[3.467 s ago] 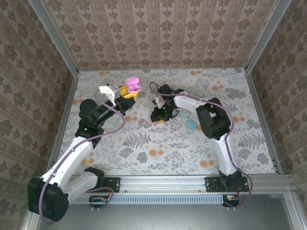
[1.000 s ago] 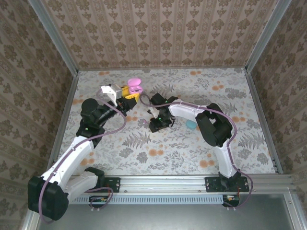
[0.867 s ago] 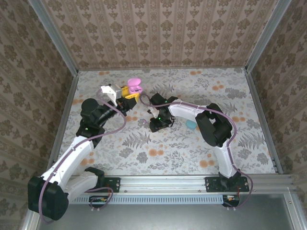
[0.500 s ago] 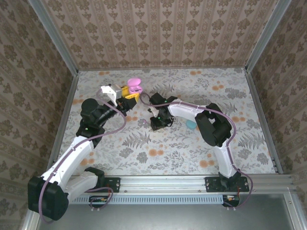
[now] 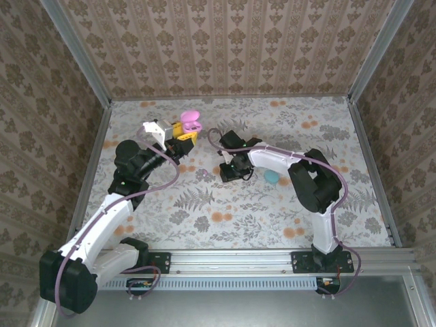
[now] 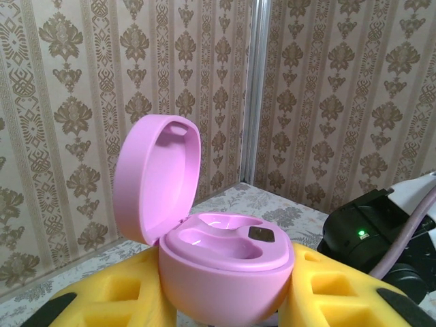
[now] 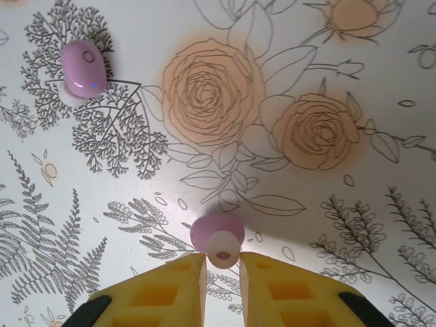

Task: Insert the wireless bluetooth earbuds into the charging case

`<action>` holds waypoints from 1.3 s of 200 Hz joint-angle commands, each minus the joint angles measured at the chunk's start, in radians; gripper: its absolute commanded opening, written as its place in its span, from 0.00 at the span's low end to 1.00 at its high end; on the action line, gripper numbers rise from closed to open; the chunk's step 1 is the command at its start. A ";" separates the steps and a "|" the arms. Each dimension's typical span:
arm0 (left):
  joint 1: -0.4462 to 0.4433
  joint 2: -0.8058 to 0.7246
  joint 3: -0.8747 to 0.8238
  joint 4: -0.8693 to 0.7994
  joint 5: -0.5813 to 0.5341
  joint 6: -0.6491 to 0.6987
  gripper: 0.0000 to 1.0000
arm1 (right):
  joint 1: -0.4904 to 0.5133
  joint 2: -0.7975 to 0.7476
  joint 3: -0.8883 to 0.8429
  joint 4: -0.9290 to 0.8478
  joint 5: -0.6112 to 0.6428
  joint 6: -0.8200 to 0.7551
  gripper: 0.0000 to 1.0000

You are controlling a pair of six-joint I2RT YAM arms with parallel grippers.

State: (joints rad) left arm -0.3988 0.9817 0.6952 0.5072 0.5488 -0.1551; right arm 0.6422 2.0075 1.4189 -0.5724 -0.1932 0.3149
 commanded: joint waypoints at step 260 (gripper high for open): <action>-0.006 -0.019 0.035 0.006 -0.016 0.028 0.33 | 0.041 0.125 0.143 -0.120 0.055 -0.045 0.42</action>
State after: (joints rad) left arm -0.3988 0.9817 0.6952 0.5064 0.5407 -0.1520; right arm 0.6804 2.1036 1.5391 -0.6392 -0.1627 0.2771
